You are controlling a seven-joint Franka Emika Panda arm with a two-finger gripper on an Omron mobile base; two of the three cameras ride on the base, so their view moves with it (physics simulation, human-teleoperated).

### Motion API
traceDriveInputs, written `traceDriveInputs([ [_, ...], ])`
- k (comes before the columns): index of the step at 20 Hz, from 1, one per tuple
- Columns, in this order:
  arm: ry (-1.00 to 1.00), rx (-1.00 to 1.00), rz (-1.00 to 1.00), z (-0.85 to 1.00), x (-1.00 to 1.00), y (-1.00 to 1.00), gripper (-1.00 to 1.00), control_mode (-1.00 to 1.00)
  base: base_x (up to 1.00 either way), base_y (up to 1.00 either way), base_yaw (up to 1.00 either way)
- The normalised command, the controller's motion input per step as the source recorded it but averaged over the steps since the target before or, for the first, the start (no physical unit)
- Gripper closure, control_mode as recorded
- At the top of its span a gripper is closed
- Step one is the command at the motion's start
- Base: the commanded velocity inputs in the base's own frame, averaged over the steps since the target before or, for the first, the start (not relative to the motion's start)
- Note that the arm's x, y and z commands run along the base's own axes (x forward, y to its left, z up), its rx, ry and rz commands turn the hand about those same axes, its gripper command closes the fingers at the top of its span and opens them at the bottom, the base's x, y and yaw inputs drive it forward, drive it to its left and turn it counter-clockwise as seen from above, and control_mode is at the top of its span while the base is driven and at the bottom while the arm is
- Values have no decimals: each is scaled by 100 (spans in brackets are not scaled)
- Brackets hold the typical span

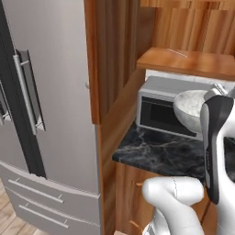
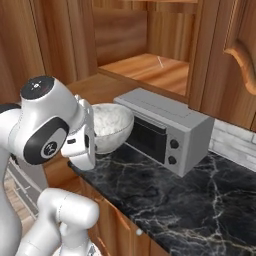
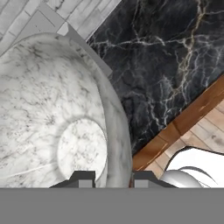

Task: Pick the mug and place it in the sink. Pick the bowl and place it in the open cabinet and then close the cabinet.

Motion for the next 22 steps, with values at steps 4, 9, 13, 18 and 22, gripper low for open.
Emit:
traceDriveInputs([
  [4,0,0,0,0,0,0,100,100,11,10,-14],
  [9,0,0,0,0,0,0,100,100,-2,2,-6],
  [13,-18,0,-2,26,-20,0,100,-100,-12,0,-3],
  [18,-31,0,-6,69,-44,0,100,-100,0,0,0],
  [22,-19,0,-8,44,-8,0,100,-100,0,0,0],
])
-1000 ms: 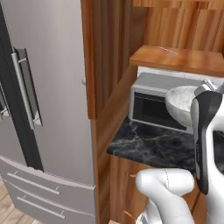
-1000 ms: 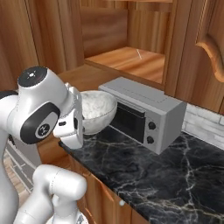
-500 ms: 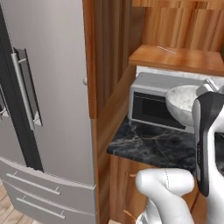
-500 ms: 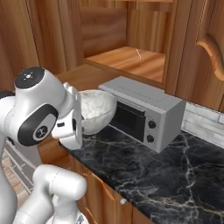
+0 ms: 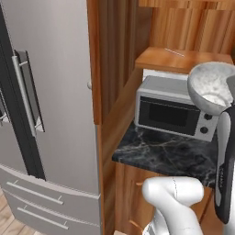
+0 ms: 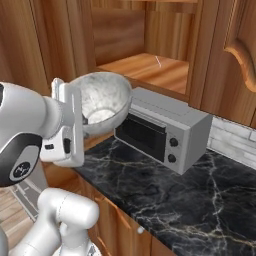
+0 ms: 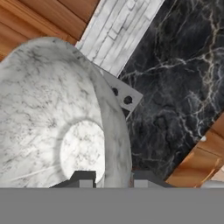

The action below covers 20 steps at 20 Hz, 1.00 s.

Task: Pick the mug and place it in the sink. Pick the bowl and place it in the open cabinet and then close the cabinet.

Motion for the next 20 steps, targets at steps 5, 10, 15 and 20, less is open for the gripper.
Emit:
traceDriveInputs([
  [5,-13,-5,-9,24,18,0,100,-100,0,0,0],
  [10,-16,-4,-3,19,37,0,100,-100,0,0,0],
  [15,-12,-1,0,19,36,-3,100,-100,0,0,0],
  [20,-9,-3,0,21,30,0,100,-100,0,0,0],
])
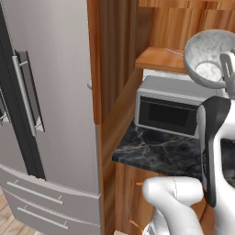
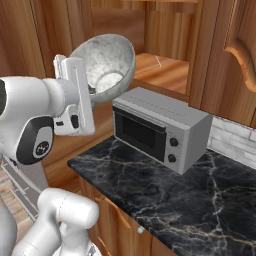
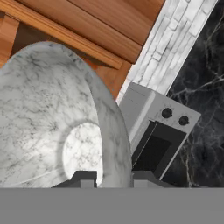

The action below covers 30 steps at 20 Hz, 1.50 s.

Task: Pick the mug and place it in the sink. Pick the bowl and place it in the open cabinet and then close the cabinet.

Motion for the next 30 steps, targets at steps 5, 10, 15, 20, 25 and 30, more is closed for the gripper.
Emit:
traceDriveInputs([
  [5,4,0,-7,29,28,-2,100,-100,0,0,0],
  [10,3,0,-1,21,31,-19,100,-100,0,0,0],
  [15,2,0,-1,5,29,-21,100,-100,0,0,0],
  [20,0,0,0,-3,36,-14,100,-100,0,0,0],
  [25,0,0,-1,-3,57,-2,100,-100,0,0,0],
  [30,0,0,-2,-2,52,-4,100,-100,0,0,0],
])
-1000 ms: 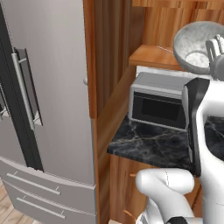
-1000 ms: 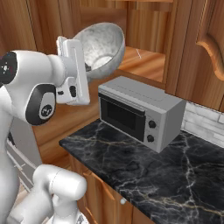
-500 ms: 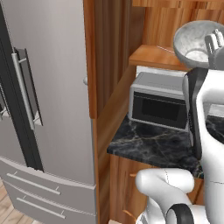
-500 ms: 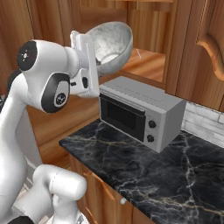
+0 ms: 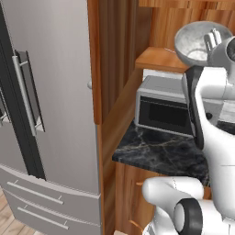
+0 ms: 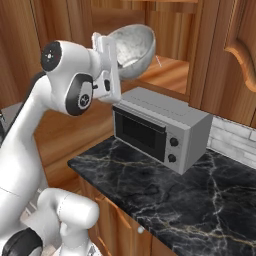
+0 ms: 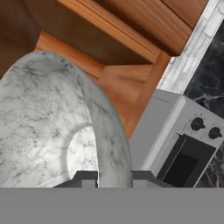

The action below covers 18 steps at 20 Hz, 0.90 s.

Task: Pick the mug and place it in the sink. Pick the bowl and place it in the open cabinet and then close the cabinet.

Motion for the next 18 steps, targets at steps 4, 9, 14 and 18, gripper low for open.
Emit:
traceDriveInputs([
  [4,0,0,-2,0,42,-12,100,-100,0,0,0],
  [9,0,0,-2,0,45,-12,100,-100,0,0,0],
  [14,1,2,-1,-1,43,-18,100,-100,0,0,0],
  [18,3,5,0,-5,29,-26,100,-100,0,0,0],
])
